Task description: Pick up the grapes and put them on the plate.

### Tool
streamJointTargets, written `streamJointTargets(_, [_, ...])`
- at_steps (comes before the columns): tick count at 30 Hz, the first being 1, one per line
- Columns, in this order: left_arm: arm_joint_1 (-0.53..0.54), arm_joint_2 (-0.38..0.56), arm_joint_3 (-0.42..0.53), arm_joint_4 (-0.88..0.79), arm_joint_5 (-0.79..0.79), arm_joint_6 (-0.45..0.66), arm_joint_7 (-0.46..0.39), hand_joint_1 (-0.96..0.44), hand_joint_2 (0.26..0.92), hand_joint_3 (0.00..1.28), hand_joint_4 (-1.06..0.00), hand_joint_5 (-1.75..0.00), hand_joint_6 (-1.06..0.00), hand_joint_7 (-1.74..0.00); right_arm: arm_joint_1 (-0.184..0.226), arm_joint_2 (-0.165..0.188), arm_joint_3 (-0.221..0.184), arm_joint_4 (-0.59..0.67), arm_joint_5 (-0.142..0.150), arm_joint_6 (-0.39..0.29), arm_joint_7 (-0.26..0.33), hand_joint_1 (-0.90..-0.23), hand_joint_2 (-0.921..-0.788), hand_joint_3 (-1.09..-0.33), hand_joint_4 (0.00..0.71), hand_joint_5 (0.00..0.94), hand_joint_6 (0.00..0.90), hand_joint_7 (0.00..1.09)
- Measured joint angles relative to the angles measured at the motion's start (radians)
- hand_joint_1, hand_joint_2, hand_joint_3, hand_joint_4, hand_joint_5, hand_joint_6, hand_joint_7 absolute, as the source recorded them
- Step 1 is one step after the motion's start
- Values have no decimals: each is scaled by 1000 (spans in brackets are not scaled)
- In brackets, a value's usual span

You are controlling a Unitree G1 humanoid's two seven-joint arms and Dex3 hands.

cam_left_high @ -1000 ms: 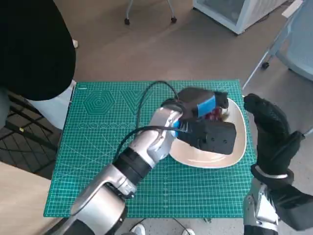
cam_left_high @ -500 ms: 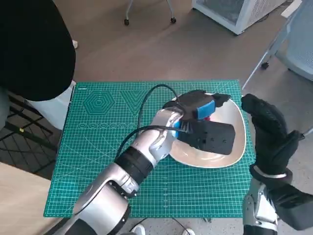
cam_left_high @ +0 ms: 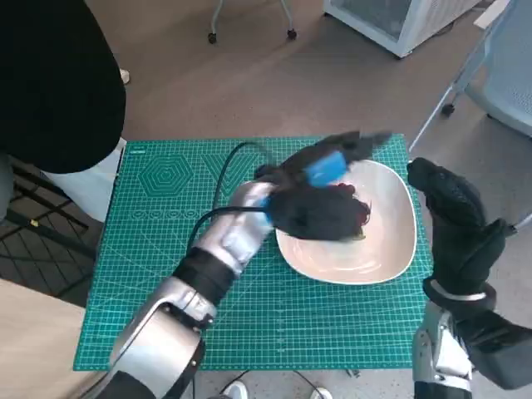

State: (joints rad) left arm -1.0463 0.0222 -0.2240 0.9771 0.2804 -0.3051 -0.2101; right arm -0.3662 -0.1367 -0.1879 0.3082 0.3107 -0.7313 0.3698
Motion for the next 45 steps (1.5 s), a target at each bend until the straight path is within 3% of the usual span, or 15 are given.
streamJointTargets(9, [162,10,252,-46,-370,-67,-221,-494,921,240,-73,-9,-188,-27,-2,4,9,-14,-2,8,-2,-658,-921,-719,335,0,142,210])
streamJointTargets(17, [306,40,367,-127,-534,-95,-353,-551,921,284,-79,-8,-181,-18,-4,6,22,-15,-3,17,-2,-670,-921,-718,334,0,142,209])
streamJointTargets(30, [448,67,424,-239,-563,-210,-345,-608,921,301,-137,-21,-179,-10,-20,13,45,4,-3,22,-1,-675,-921,-719,331,0,141,210])
streamJointTargets(45, [548,66,421,-370,-567,-232,-339,-568,921,342,-179,-20,-193,-13,-25,21,76,3,-3,40,5,-682,-921,-722,328,0,137,215])
